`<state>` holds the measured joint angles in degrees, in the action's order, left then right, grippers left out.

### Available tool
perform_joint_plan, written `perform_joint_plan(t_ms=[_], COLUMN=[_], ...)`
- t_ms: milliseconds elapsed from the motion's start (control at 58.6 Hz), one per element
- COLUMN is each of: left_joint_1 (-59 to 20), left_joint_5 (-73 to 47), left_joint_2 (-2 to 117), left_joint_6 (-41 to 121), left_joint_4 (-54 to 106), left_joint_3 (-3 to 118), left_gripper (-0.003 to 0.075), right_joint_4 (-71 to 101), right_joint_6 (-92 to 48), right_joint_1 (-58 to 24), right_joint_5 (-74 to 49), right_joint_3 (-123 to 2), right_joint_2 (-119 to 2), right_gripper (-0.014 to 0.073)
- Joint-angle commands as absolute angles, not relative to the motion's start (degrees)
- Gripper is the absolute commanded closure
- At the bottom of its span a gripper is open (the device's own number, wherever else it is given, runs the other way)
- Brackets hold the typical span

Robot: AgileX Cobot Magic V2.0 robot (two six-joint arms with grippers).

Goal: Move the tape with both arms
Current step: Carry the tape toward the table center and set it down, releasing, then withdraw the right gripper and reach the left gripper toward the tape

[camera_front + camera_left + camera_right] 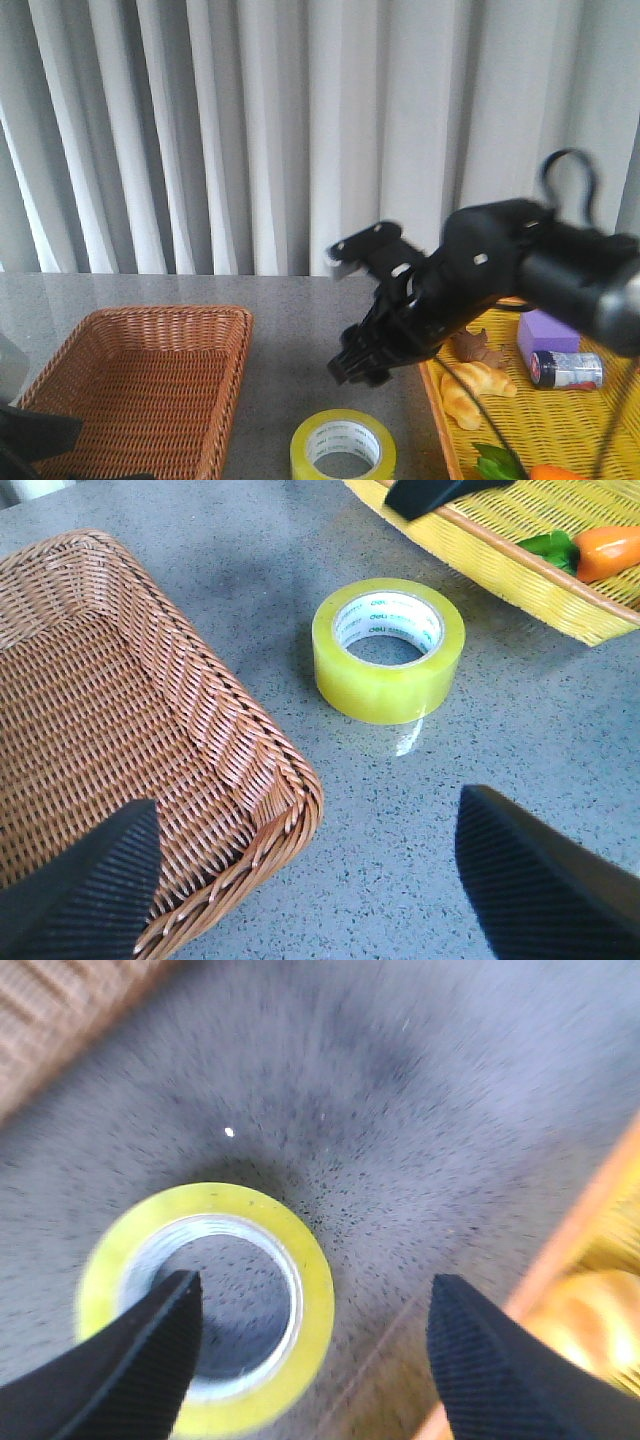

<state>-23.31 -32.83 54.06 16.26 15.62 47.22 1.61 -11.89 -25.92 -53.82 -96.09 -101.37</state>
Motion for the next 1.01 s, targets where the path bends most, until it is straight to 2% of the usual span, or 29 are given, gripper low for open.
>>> perform_joint_plan(t_ms=[0, 154, 273, 546, 769, 991], left_joint_1=[-23.61, -23.61, -23.61, -23.61, -23.61, -24.3], left_joint_5=[-29.42, -29.37, -29.02, -27.17, -25.55, -30.17], left_joint_2=[53.75, 53.75, 53.75, 53.81, 54.15, 61.11], left_joint_6=[16.23, 16.23, 16.18, 15.64, 16.08, 19.22], left_joint_4=[16.82, 16.82, 16.82, 17.11, 20.07, 19.95], left_joint_3=[48.94, 48.94, 48.94, 48.94, 49.77, 57.55], left_gripper=[0.0143, 0.0143, 0.0143, 0.0143, 0.0144, 0.0144], right_joint_4=[0.52, -0.47, 0.0, 1.62, 1.59, 1.59], right_joint_6=[-10.54, -7.52, -5.28, -5.28, -5.28, -5.28], right_joint_1=[-25.44, -23.06, -17.51, -7.38, -7.13, -7.13], right_joint_5=[-49.68, -41.86, -37.7, -37.64, -39.79, -46.65], right_joint_3=[-92.07, -77.99, -66.67, -48.92, -41.48, -40.83], right_joint_2=[-91.54, -79.28, -70.56, -52.88, -42.23, -37.76], right_gripper=[0.0111, 0.0123, 0.0124, 0.0124, 0.0124, 0.0124])
